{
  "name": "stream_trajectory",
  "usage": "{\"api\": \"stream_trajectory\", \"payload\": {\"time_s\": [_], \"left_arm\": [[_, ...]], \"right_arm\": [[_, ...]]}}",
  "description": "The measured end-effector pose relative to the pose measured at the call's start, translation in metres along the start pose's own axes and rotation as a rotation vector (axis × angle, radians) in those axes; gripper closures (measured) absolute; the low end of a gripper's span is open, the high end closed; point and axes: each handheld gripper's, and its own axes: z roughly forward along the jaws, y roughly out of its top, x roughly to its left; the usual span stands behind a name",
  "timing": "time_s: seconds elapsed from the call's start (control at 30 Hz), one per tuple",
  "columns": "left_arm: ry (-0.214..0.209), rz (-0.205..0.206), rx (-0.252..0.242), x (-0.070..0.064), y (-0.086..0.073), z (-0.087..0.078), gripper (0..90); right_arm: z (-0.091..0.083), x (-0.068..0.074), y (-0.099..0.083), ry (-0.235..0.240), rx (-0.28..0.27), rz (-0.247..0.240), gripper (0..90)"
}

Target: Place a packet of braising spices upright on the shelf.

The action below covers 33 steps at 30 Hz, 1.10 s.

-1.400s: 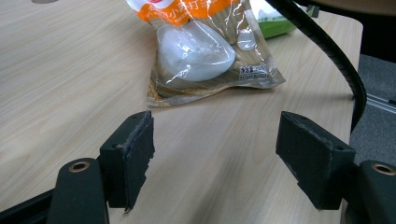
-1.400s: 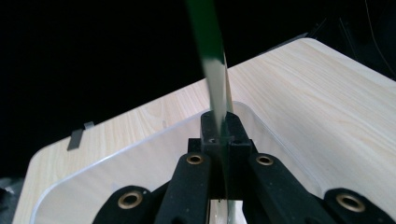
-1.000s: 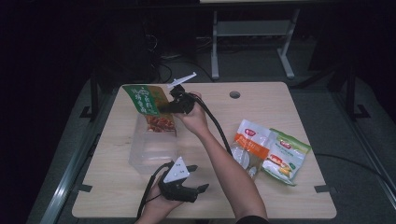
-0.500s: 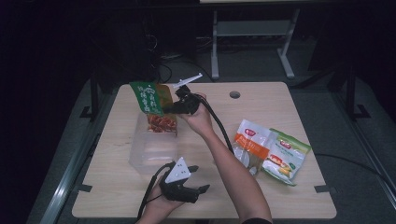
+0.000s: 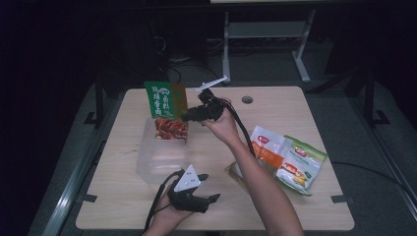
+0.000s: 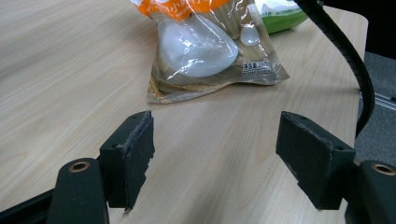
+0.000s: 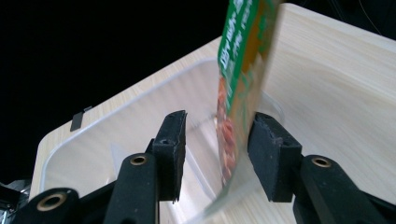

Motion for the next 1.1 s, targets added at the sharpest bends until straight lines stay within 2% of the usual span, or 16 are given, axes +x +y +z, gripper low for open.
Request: {"api": "stream_trajectory", "payload": {"time_s": [0.1, 0.43, 0.53, 0.7, 1.1], "left_arm": [[-0.003, 0.002, 0.005, -0.001, 0.000, 0.002, 27.3], [-0.011, -0.007, 0.016, -0.001, 0.000, 0.005, 27.5], [-0.016, 0.002, 0.024, 0.000, 0.000, 0.005, 28.8], [-0.020, 0.002, 0.032, 0.000, 0.000, 0.007, 28.9], [-0.025, -0.013, 0.026, -0.001, 0.000, 0.008, 28.5]], "right_arm": [[-0.009, -0.002, -0.007, 0.000, 0.004, 0.018, 55.5], [-0.036, -0.002, -0.025, -0.015, -0.004, 0.024, 54.2], [-0.047, -0.002, -0.032, -0.019, -0.007, 0.027, 53.4], [-0.065, -0.004, -0.047, -0.022, -0.008, 0.050, 51.1], [-0.095, -0.009, -0.081, -0.032, -0.003, 0.101, 49.0]]}}
